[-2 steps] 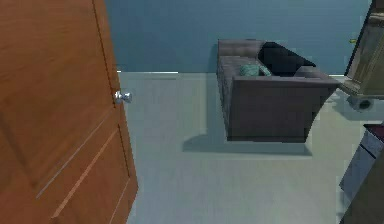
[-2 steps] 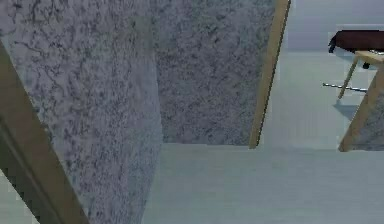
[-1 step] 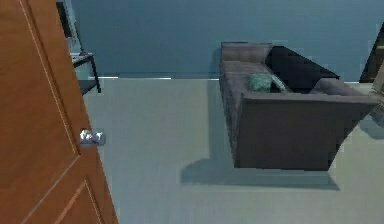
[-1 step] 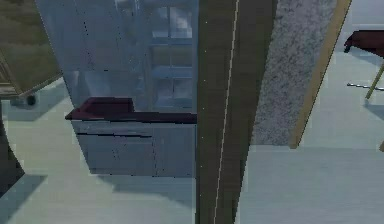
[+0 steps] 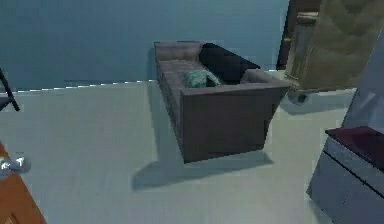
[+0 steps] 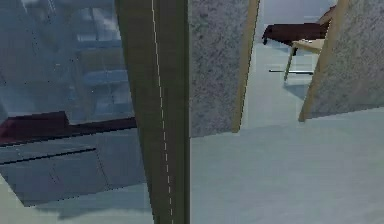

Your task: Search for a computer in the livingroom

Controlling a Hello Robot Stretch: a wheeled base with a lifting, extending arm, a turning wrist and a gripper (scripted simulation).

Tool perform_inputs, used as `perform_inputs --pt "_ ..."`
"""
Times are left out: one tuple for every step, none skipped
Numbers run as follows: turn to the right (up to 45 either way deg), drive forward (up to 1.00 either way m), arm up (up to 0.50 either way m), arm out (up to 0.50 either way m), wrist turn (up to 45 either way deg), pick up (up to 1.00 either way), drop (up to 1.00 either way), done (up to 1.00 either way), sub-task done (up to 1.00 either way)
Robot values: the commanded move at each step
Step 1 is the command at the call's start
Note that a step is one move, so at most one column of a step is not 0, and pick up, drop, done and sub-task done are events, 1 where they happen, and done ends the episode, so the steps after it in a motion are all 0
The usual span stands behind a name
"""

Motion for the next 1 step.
perform_inputs --pt "0.0 1.00 0.00 0.00 0.0 0.00 0.00 0.00 0.00"
